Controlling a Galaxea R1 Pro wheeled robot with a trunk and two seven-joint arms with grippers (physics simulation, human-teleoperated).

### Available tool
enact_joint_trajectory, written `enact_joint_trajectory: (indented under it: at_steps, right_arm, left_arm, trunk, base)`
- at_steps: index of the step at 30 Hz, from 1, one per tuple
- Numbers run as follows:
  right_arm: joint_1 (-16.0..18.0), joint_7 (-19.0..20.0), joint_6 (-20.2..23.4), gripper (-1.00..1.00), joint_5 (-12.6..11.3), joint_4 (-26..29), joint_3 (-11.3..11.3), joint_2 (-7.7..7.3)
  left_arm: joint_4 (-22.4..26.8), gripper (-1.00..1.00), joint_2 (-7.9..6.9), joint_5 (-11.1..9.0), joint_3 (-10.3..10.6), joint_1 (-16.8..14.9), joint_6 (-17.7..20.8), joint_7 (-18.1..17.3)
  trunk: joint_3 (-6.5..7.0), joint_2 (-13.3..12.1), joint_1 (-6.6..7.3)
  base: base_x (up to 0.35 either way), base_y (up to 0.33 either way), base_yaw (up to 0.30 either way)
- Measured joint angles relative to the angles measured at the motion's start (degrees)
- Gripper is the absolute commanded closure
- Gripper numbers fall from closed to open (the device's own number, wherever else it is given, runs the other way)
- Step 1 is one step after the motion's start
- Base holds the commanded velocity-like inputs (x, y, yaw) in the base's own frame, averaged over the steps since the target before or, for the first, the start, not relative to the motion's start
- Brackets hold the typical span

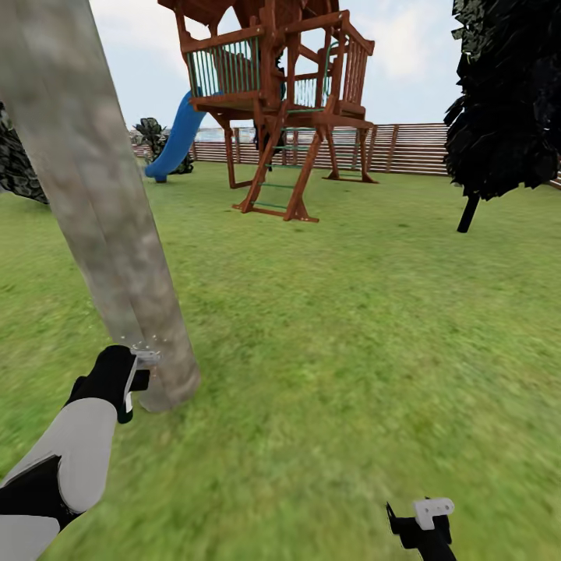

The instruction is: In the garden, pick up the pesticide atomizer on the floor and spray pesticide onto both trees until each tree trunk is fully covered.

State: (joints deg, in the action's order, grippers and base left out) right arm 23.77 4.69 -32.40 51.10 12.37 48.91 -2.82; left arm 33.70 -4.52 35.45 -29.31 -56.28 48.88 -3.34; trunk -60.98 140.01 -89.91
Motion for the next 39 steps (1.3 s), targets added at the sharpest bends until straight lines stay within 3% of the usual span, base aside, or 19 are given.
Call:
enact_joint_trajectory:
  at_steps: [10, 24, 32, 39]
  right_arm:
    - [0.0, 0.0, 0.0, -1.0, 0.0, 0.0, 0.0, 0.0]
    - [0.0, 0.0, 0.0, -1.0, 0.0, -0.1, 0.0, 0.0]
    - [0.0, 0.0, 0.0, -1.0, 0.0, 0.0, 0.0, 0.0]
    - [0.0, 0.1, 0.0, -1.0, 0.0, 0.0, 0.0, 0.01]
  left_arm:
    - [-0.1, 1.0, -0.08, 0.2, 0.1, 0.0, 0.0, 0.0]
    - [0.7, 1.0, 0.0, -0.3, 0.0, -0.8, 0.4, 0.0]
    - [2.7, 1.0, -0.28, -0.3, -0.3, 0.1, 0.0, -0.1]
    - [3.2, 1.0, -0.1, -0.5, 0.0, 0.0, 0.0, 0.1]
  trunk:
    - [0.0, 0.0, -0.02]
    - [0.0, 0.0, -0.02]
    - [0.0, 0.0, -0.01]
    - [0.0, 0.0, -0.02]
  base:
    - [0.078, -0.256, 0.015]
    - [0.11, -0.141, 0.271]
    - [0.047, -0.125, 0.048]
    - [0.058, -0.269, 0.254]
